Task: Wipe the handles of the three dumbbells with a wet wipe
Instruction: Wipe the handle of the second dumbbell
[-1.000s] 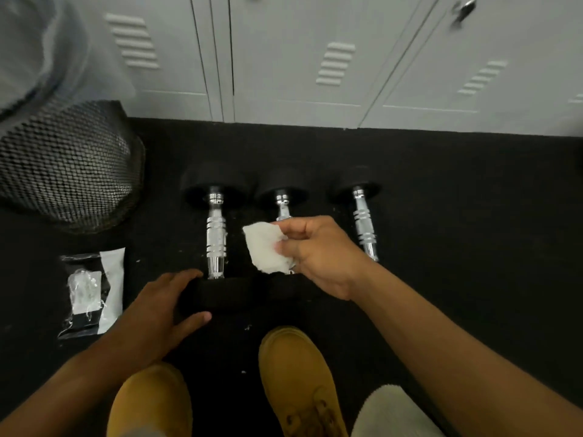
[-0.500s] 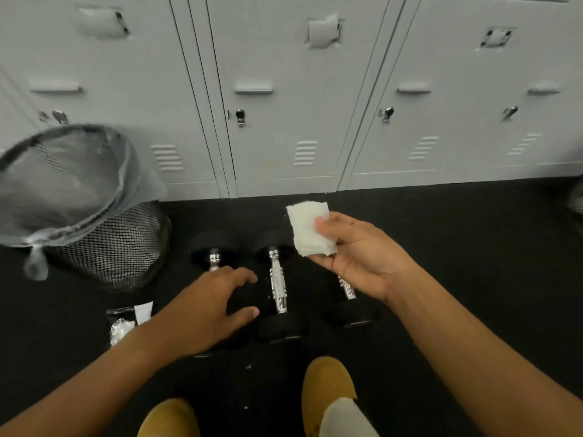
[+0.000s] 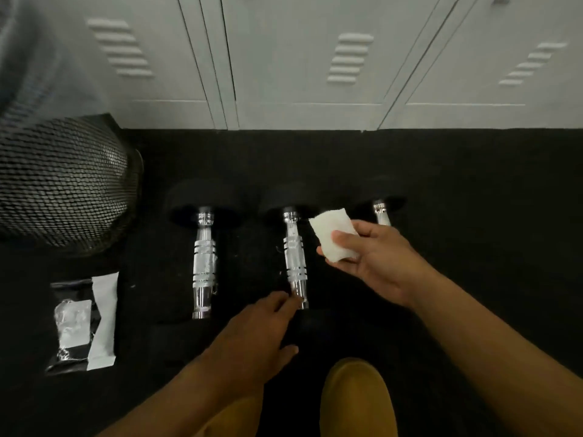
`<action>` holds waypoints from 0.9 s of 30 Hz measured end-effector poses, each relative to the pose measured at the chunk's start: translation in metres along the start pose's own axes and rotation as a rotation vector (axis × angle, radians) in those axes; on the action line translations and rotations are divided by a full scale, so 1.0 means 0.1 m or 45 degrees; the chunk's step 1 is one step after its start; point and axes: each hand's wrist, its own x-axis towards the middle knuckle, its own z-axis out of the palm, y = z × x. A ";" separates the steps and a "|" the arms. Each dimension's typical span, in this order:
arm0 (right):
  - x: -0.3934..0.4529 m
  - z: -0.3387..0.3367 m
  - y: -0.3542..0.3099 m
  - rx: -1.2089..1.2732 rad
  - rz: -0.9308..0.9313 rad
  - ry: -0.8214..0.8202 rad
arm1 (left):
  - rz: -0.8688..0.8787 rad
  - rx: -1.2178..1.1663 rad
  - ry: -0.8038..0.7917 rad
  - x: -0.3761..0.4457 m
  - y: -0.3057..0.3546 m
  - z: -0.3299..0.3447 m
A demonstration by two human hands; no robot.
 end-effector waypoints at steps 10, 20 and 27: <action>0.76 0.20 0.12 -1.323 -0.390 0.432 | -0.015 0.143 -0.016 0.06 -0.08 0.10; 0.81 0.25 0.45 -1.858 -1.097 -0.122 | -0.018 0.165 0.008 0.06 -0.08 0.13; 0.78 0.00 0.41 -2.121 -1.266 -0.246 | 0.000 0.198 0.045 0.05 -0.09 0.16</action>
